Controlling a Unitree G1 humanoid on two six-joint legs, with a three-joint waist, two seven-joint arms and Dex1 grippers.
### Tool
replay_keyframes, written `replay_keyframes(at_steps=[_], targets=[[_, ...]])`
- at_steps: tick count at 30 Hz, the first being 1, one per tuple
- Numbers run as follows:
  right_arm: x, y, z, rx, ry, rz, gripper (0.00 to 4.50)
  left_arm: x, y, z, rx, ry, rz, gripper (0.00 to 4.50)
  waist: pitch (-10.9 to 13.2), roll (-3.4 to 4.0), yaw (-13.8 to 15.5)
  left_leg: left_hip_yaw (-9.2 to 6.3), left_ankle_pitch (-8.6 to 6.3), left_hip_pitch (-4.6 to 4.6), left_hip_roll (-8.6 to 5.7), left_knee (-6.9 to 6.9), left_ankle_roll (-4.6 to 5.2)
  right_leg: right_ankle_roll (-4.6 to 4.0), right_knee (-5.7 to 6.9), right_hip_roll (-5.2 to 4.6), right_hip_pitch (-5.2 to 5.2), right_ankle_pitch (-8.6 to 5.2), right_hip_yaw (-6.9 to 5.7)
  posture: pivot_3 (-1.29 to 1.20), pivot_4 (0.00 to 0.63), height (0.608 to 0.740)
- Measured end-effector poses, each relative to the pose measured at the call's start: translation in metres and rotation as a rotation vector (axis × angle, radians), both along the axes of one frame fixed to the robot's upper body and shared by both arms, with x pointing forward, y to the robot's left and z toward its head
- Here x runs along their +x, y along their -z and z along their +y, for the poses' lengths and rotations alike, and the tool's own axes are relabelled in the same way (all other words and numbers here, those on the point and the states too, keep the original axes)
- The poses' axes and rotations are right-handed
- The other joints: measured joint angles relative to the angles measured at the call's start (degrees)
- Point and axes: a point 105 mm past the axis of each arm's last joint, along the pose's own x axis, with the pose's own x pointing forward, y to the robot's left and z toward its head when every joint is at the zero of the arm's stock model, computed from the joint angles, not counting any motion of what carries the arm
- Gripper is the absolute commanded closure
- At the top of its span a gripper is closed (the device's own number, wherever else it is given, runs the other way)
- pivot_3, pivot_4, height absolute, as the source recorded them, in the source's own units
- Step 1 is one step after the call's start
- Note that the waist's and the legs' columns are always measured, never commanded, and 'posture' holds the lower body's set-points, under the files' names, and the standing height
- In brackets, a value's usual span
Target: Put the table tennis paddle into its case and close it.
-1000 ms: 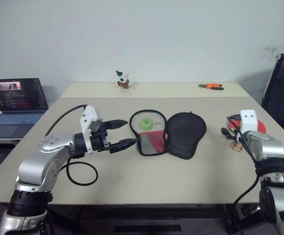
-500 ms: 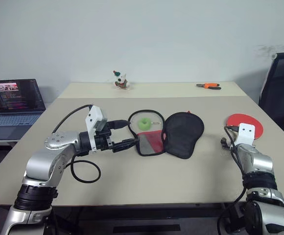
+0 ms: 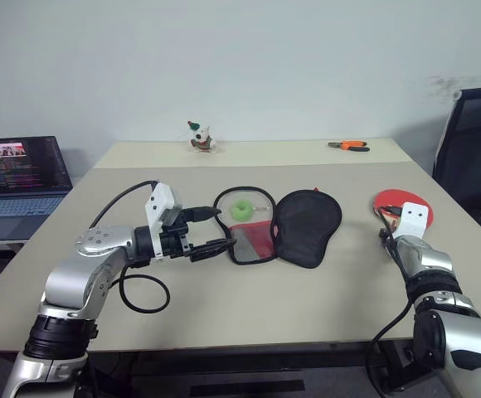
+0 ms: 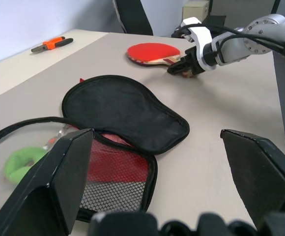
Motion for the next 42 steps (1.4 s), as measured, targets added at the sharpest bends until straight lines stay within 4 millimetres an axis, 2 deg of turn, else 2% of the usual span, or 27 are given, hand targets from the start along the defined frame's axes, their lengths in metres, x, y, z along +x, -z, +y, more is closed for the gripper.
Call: replay_keyframes(at_steps=[4,8,11,13,17,21,25,27,31,39,42], targets=[[0.002,-0.002,0.006,-0.012,-0.061,0.0,3.2,0.0,0.002,0.001,0.001,-0.009,0.005,0.0,0.0,0.0,-0.26,0.06,0.0,0.01,0.03,-0.01,0.0,0.0,0.01,0.01,-0.03,0.0,0.05,0.0,0.15,0.74],[-0.005,-0.002,0.026,-0.058,-0.223,0.008,3.2,-0.001,0.003,0.002,0.005,-0.013,0.008,0.0,0.0,0.01,-0.65,0.02,-0.01,-0.01,0.13,-0.07,0.01,-0.01,0.02,0.0,-0.07,0.0,0.04,0.0,0.15,0.74],[-0.021,-0.001,0.039,-0.067,-0.293,0.029,3.2,-0.001,0.004,0.002,0.007,-0.014,0.009,0.0,0.01,0.02,-0.62,-0.1,-0.01,-0.08,0.14,-0.09,0.01,-0.02,0.0,0.0,-0.1,-0.02,0.03,0.0,0.15,0.74],[-0.038,0.002,0.046,-0.061,-0.322,0.05,3.2,-0.001,0.004,0.002,0.008,-0.01,0.01,0.0,0.01,0.02,-0.35,-0.2,-0.01,-0.11,0.12,-0.08,0.01,-0.03,-0.02,0.0,-0.1,-0.03,0.03,0.0,0.15,0.74],[-0.079,0.007,0.053,-0.063,-0.362,0.103,3.2,-0.002,0.006,0.001,0.011,0.0,0.018,0.0,0.0,0.02,0.37,-0.31,-0.01,-0.13,0.08,-0.06,0.01,0.04,-0.02,0.0,-0.06,-0.1,-0.06,0.0,0.15,0.74],[-0.1,0.01,0.055,-0.042,-0.371,0.143,3.2,-0.002,0.009,-0.001,0.017,0.015,0.027,0.0,0.0,0.02,0.53,-0.31,-0.01,-0.09,0.03,-0.03,0.0,0.21,0.0,0.0,-0.02,-0.2,-0.07,0.0,0.15,0.74],[-0.1,0.009,0.055,-0.034,-0.368,0.157,3.2,-0.001,0.01,-0.003,0.021,0.019,0.03,0.0,0.0,0.02,0.62,-0.31,-0.01,-0.09,0.02,-0.03,0.0,0.22,-0.01,0.01,-0.02,-0.21,-0.09,0.0,0.15,0.74],[-0.097,0.009,0.055,-0.027,-0.367,0.155,2.46,0.001,0.01,-0.002,0.022,0.019,0.033,0.0,-0.01,0.0,0.49,-0.28,-0.01,-0.08,0.03,-0.03,0.0,0.23,-0.01,0.01,-0.01,-0.2,-0.07,0.0,0.15,0.74],[-0.088,0.007,0.058,-0.014,-0.385,0.145,1.28,0.0,0.011,-0.003,0.023,0.027,0.034,0.0,-0.01,-0.01,0.44,-0.21,0.0,-0.06,0.02,0.02,0.01,0.25,-0.01,0.01,0.0,-0.2,-0.07,0.0,0.15,0.74],[-0.069,0.005,0.064,-0.014,-0.398,0.133,1.28,0.001,0.011,-0.003,0.024,0.024,0.033,0.0,-0.02,-0.02,0.22,-0.17,0.0,-0.03,0.04,0.04,0.01,0.28,-0.01,0.01,0.01,-0.17,-0.05,0.0,0.15,0.74],[-0.065,0.006,0.062,-0.036,-0.39,0.134,1.89,0.0,0.01,-0.003,0.024,0.022,0.031,0.0,-0.04,-0.05,0.13,-0.09,0.0,0.01,0.05,0.05,0.01,0.33,0.0,0.01,0.01,-0.14,-0.03,0.0,0.15,0.74]])
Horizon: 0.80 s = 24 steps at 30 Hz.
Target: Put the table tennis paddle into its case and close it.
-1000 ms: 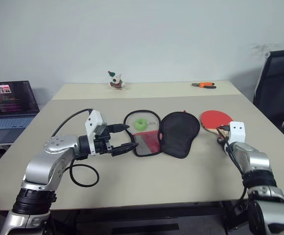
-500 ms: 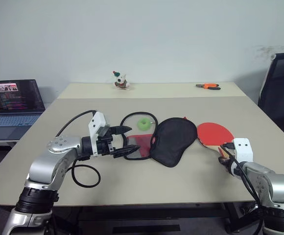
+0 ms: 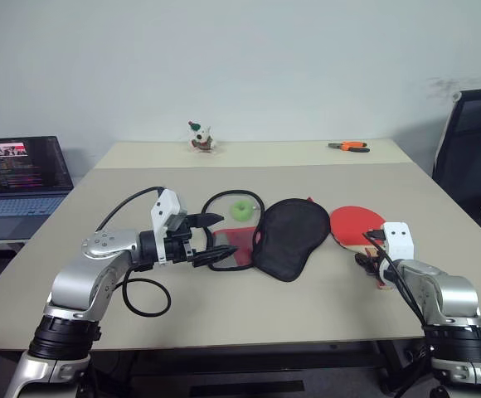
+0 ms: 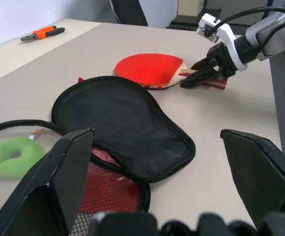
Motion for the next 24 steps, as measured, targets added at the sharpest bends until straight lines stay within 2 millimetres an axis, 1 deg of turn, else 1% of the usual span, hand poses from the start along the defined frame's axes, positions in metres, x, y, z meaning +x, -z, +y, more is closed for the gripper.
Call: replay_keyframes(at_steps=[3,4,5,8,10,12,14,16,17,19,21,24], targets=[[0.001,0.001,-0.005,-0.005,0.025,-0.002,2.88,-0.001,0.002,0.001,0.0,-0.006,0.003,0.0,-0.04,-0.07,0.0,0.04,0.0,0.02,-0.01,0.04,0.0,0.05,0.0,0.0,0.02,0.03,0.03,0.0,0.15,0.74],[0.002,0.001,-0.006,-0.005,0.031,-0.004,3.17,-0.001,0.002,0.001,0.0,-0.009,0.006,0.0,-0.05,-0.08,0.0,0.05,0.0,0.02,0.0,0.05,0.0,0.06,0.0,0.0,0.02,0.04,0.04,0.0,0.15,0.74],[0.002,0.001,-0.006,-0.006,0.039,-0.008,3.37,-0.001,0.003,0.002,-0.001,-0.014,0.007,0.0,-0.05,-0.09,0.01,0.06,0.0,0.02,0.0,0.06,0.0,0.08,0.0,0.0,0.02,0.06,0.05,0.0,0.15,0.74],[0.003,-0.001,-0.009,-0.014,0.069,-0.028,3.37,-0.003,0.004,0.004,0.001,-0.022,0.006,0.0,-0.05,-0.08,0.04,0.1,0.01,0.0,-0.03,0.09,0.0,0.13,0.0,-0.01,0.01,0.09,0.09,0.0,0.15,0.74],[0.004,-0.006,-0.016,-0.021,0.107,-0.05,3.37,-0.004,0.005,0.007,-0.002,-0.032,0.005,0.0,0.0,0.0,0.23,0.11,0.01,-0.08,-0.06,0.09,0.01,0.13,-0.01,-0.03,-0.06,0.09,0.1,0.0,0.15,0.74],[0.006,-0.018,-0.018,-0.022,0.126,-0.086,3.37,-0.005,0.005,0.012,-0.005,-0.048,0.007,0.0,0.03,0.05,0.24,0.1,0.01,-0.12,-0.06,0.04,0.01,0.12,-0.01,-0.03,-0.11,0.09,0.09,0.0,0.15,0.74],[0.008,-0.035,-0.013,-0.01,0.116,-0.136,3.37,-0.005,0.006,0.016,-0.005,-0.059,0.011,0.0,0.05,0.08,0.15,0.11,0.0,-0.12,-0.05,-0.05,0.01,0.08,-0.02,-0.03,-0.16,0.1,0.1,0.0,0.15,0.74],[0.007,-0.055,0.005,0.018,0.078,-0.191,3.37,-0.006,0.008,0.021,0.001,-0.074,0.019,0.0,0.05,0.08,-0.01,0.06,0.0,-0.12,0.04,-0.08,0.02,-0.09,-0.01,-0.05,-0.18,0.11,0.09,0.0,0.15,0.74],[0.006,-0.062,0.017,0.045,0.05,-0.208,3.37,-0.006,0.007,0.023,0.002,-0.081,0.018,0.0,0.05,0.08,-0.03,0.02,0.0,-0.13,0.07,-0.11,0.02,-0.13,-0.02,-0.05,-0.18,0.1,0.08,0.0,0.15,0.74],[0.004,-0.069,0.04,0.093,0.0,-0.219,3.37,-0.006,0.005,0.025,-0.001,-0.087,0.012,0.0,0.05,0.08,0.06,-0.11,0.0,-0.16,0.08,-0.14,0.01,-0.29,-0.02,-0.06,-0.18,0.11,0.07,0.0,0.15,0.74],[0.001,-0.065,0.064,0.154,-0.034,-0.195,3.37,-0.007,0.006,0.026,0.002,-0.09,0.015,0.0,0.05,0.09,0.21,-0.21,0.0,-0.2,0.07,-0.14,0.01,-0.35,-0.02,-0.06,-0.18,0.12,0.0,0.0,0.15,0.74],[-0.002,-0.052,0.105,0.239,-0.086,-0.136,3.37,-0.007,0.006,0.027,-0.001,-0.09,0.018,0.0,0.07,0.11,0.21,-0.23,0.0,-0.2,0.03,-0.13,0.01,-0.36,-0.01,-0.08,-0.18,0.12,-0.01,0.0,0.15,0.74]])
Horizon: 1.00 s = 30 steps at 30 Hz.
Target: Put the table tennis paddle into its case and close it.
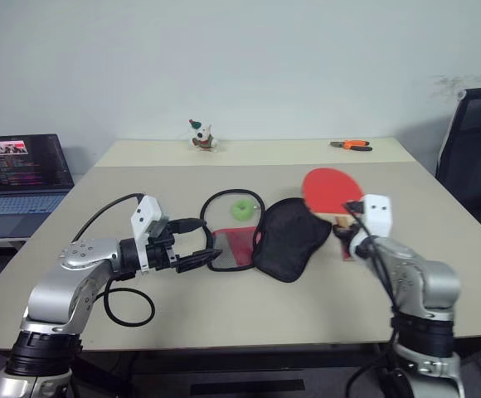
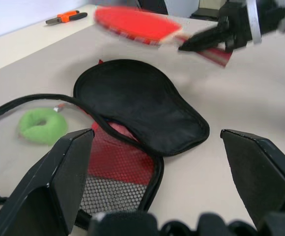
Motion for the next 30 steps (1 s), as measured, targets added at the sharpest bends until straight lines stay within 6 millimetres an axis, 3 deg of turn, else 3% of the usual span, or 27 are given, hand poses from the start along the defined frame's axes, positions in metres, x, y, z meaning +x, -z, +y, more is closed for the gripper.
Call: replay_keyframes(at_steps=[2,5,12,27,30], targets=[[-0.002,0.003,0.019,0.015,-0.041,0.014,3.37,0.0,-0.001,-0.001,-0.006,0.004,0.0,0.0,0.01,0.01,0.04,-0.01,0.0,-0.01,-0.05,0.0,0.0,0.0,-0.01,0.0,0.0,0.0,-0.02,0.0,0.15,0.74],[0.001,0.007,0.026,0.02,-0.043,0.025,3.37,-0.001,-0.001,0.001,-0.001,-0.001,0.0,0.0,0.0,0.01,0.37,-0.03,0.0,-0.03,-0.1,0.0,0.0,0.0,-0.04,0.0,0.01,0.0,-0.06,0.0,0.15,0.74],[0.01,0.027,0.026,0.008,-0.021,0.075,3.37,-0.002,-0.004,0.002,0.0,-0.004,-0.015,0.0,0.01,0.01,0.52,-0.01,0.0,-0.02,-0.07,-0.01,0.0,-0.01,-0.04,0.0,0.0,0.0,-0.05,0.0,0.15,0.74],[0.015,0.037,0.024,-0.027,0.009,0.098,3.37,-0.005,-0.001,0.002,0.004,-0.008,-0.011,0.0,0.01,0.01,0.29,-0.01,0.0,-0.02,-0.07,-0.01,0.0,-0.02,-0.03,0.0,0.0,0.0,-0.05,0.0,0.15,0.74],[0.015,0.036,0.025,-0.025,0.01,0.094,2.49,-0.005,-0.001,0.002,0.004,-0.008,-0.012,0.0,0.01,0.01,0.29,-0.01,0.0,-0.02,-0.06,-0.01,0.0,-0.01,-0.03,0.01,0.0,0.0,-0.04,0.0,0.15,0.74]])
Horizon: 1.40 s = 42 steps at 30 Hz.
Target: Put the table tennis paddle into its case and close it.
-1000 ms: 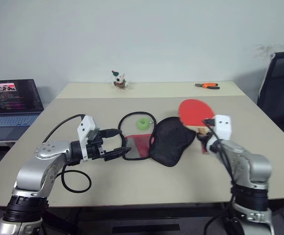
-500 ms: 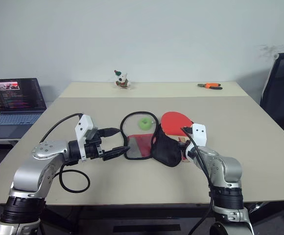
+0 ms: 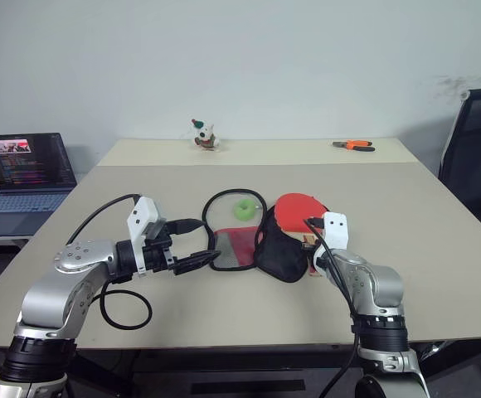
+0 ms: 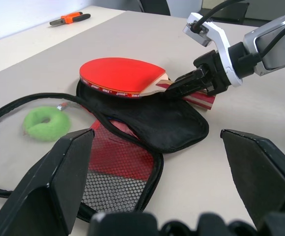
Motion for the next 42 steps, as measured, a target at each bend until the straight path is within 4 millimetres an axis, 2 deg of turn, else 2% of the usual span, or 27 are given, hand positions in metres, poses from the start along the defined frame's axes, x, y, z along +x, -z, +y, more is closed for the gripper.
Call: replay_keyframes(at_steps=[6,9,15,18,20,23,25,29,33,42], targets=[[0.0,-0.004,0.001,-0.001,-0.003,-0.019,0.45,0.0,0.0,0.0,0.0,0.0,-0.001,0.0,0.0,0.0,-0.02,-0.01,0.0,0.0,0.0,0.0,0.0,0.0,0.0,0.0,0.0,0.0,-0.01,0.0,0.15,0.74],[-0.001,-0.007,0.003,0.01,-0.025,-0.024,0.45,0.0,0.0,0.0,0.0,0.001,-0.001,0.0,0.0,0.0,-0.03,-0.01,0.0,0.0,0.0,0.0,0.0,0.0,0.0,0.0,0.0,0.0,-0.01,0.0,0.15,0.74],[-0.016,-0.031,0.002,0.03,-0.225,-0.07,0.45,-0.003,-0.001,0.0,-0.023,0.026,0.028,0.0,0.0,0.0,-0.04,-0.03,0.0,0.0,-0.01,0.01,0.0,0.02,-0.01,0.0,0.02,-0.01,-0.03,0.0,0.15,0.74],[-0.028,-0.04,-0.014,-0.029,-0.334,-0.112,0.45,-0.014,0.0,0.013,-0.003,0.042,0.094,0.0,0.0,0.0,-0.16,-0.02,-0.01,0.01,0.0,-0.03,0.02,0.21,-0.05,0.0,0.02,-0.18,-0.02,0.0,0.15,0.74],[-0.033,-0.04,-0.027,-0.036,-0.358,-0.112,0.45,-0.016,-0.001,0.02,0.007,0.036,0.107,0.0,0.0,0.0,-0.11,-0.05,-0.01,0.0,0.01,-0.02,0.01,0.2,-0.03,-0.01,0.03,-0.19,-0.06,0.0,0.15,0.74],[-0.039,-0.042,-0.032,-0.03,-0.436,-0.115,0.45,-0.018,-0.002,0.019,0.004,0.057,0.113,0.0,0.0,0.0,-0.04,-0.03,-0.01,0.05,0.04,0.0,0.01,0.22,-0.02,-0.01,0.06,-0.2,-0.05,0.0,0.15,0.74],[-0.043,-0.043,-0.042,-0.051,-0.475,-0.117,0.45,-0.019,-0.002,0.019,0.008,0.068,0.118,0.0,0.0,-0.01,0.01,-0.03,-0.01,0.04,0.02,0.0,0.01,0.22,-0.03,0.0,0.08,-0.21,-0.07,0.0,0.15,0.74],[-0.051,-0.026,-0.055,-0.116,-0.558,-0.064,0.45,-0.02,-0.001,0.02,0.014,0.076,0.124,0.0,0.01,-0.03,0.06,-0.01,-0.01,0.04,0.04,-0.01,0.01,0.22,-0.07,-0.01,0.08,-0.22,-0.04,0.0,0.15,0.74],[-0.061,-0.006,-0.049,-0.162,-0.672,-0.017,0.45,-0.021,0.001,0.021,0.014,0.075,0.129,0.0,0.02,-0.03,-0.05,0.0,-0.01,0.06,0.09,-0.01,0.01,0.22,-0.06,-0.01,0.07,-0.22,-0.03,0.0,0.15,0.74],[-0.069,0.004,-0.017,-0.174,-0.831,-0.033,0.45,-0.021,0.004,0.022,0.02,0.068,0.136,0.0,0.03,-0.06,0.05,-0.04,-0.01,0.05,0.07,0.0,0.0,0.22,-0.06,-0.02,0.08,-0.22,-0.04,0.0,0.15,0.74]])
